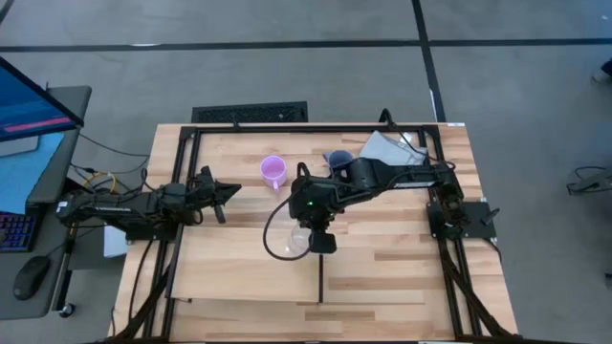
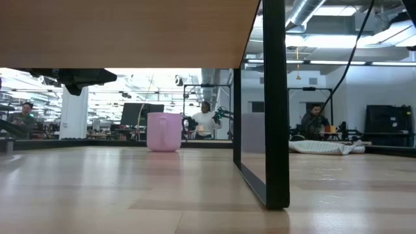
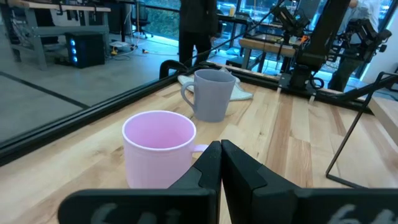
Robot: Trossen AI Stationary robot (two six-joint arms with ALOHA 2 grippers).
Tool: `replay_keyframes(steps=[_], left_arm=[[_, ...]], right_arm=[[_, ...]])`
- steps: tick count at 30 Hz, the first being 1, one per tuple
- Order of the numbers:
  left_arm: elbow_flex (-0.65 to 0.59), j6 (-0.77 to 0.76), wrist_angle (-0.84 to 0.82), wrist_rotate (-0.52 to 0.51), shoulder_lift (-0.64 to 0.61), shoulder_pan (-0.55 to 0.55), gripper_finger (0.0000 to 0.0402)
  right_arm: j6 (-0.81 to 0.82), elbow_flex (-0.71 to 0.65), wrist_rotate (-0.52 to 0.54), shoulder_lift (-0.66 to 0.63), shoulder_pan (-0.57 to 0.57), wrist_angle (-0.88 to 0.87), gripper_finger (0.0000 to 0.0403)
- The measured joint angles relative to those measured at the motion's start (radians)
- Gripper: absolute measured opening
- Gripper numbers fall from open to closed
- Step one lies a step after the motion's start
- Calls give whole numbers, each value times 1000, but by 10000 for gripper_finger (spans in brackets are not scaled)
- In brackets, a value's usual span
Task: Stack small to large cups/mugs on shelf
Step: Put the transparent mug on the shelf
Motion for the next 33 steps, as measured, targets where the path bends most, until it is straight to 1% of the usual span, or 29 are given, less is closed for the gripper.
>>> replay_keyframes(steps=[6, 11, 33], left_arm=[[0, 7, 0, 0, 0, 0, 0], [0, 8, 0, 0, 0, 0, 0], [0, 23, 0, 0, 0, 0, 0]], right_arm=[[-9, 0, -47, 47, -16, -4, 3], [-24, -1, -48, 85, -16, -15, 3], [-26, 0, -47, 84, -14, -14, 4]])
